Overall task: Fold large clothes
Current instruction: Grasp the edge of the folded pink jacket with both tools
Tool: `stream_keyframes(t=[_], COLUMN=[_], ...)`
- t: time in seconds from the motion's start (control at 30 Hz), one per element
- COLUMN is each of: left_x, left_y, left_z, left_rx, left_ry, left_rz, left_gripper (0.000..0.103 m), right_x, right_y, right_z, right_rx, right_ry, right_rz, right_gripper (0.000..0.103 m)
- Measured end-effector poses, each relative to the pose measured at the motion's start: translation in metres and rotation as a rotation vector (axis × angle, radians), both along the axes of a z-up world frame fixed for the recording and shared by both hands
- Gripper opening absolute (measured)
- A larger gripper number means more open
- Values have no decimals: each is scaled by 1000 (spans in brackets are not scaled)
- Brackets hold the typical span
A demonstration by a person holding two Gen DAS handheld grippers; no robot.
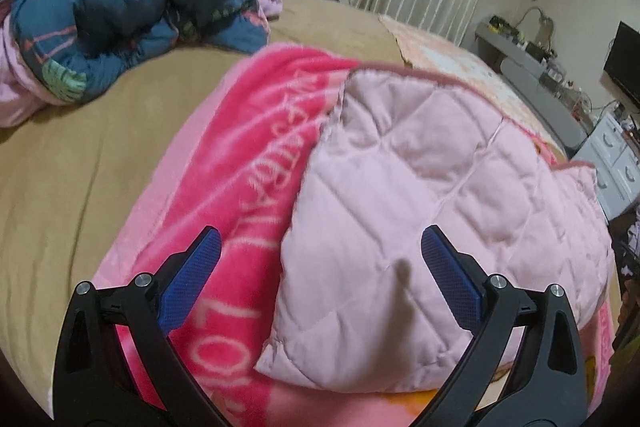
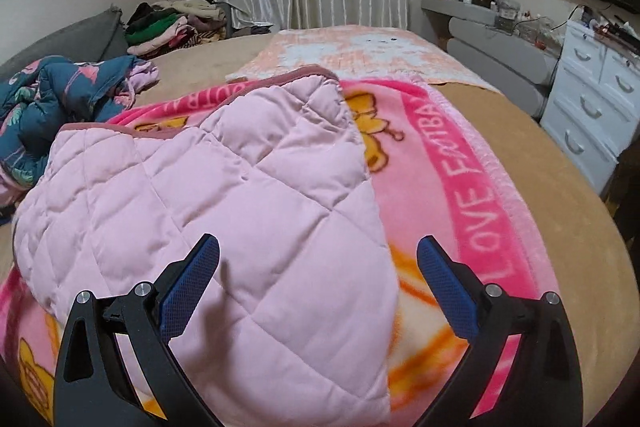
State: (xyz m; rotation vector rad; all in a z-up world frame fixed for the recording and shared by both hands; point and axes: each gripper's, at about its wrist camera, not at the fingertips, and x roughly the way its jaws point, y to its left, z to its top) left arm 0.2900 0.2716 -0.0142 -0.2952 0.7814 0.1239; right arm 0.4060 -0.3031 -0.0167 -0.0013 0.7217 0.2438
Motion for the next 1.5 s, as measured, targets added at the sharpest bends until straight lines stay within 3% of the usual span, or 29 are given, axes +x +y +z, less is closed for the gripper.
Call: stream_keyframes(t=[0.13, 0.2, 0.23, 0.3, 0.33, 0.43, 0.53, 0.67, 0.83, 1.07, 1.5], left_x=[6, 9, 10, 11, 11, 10, 9, 10, 22, 47, 66], left_y=[-12, -20, -23, -27, -29, -39, -42, -46, -61, -54, -41], left_z=[-13, -16, -17, -18, -17, -9, 6, 31, 50, 34, 6], left_rx=[-15, 34, 46, 36, 45, 88, 110, 138, 239, 215, 158], left_ry=[34, 44, 42, 22, 16, -13, -72, -154, -230, -170, -84], left_rz=[-69, -85, -91, -118, -116, -141, -143, -131, -104, -51, -33], left_gripper=[94, 94, 94, 72, 52, 22, 15, 14, 14, 14, 17], right_x=[20, 30, 32, 34, 32, 25, 20, 24, 60, 103, 125], right_y=[4, 5, 6, 8, 10, 12, 11, 9, 12, 17, 20], right_z=[-8, -15, -17, -20, -20, -17, -5, 28, 48, 12, -29], right_rx=[-11, -16, -12, 17, 4, -8, 3, 55, 84, 77, 31], right_ry=[22, 41, 44, 44, 24, -23, -68, -158, -160, -71, 23], right_rz=[19, 31, 35, 61, 49, 28, -1, -17, -57, -146, -225], right_gripper=[98, 97, 92, 72, 61, 30, 17, 16, 15, 15, 15])
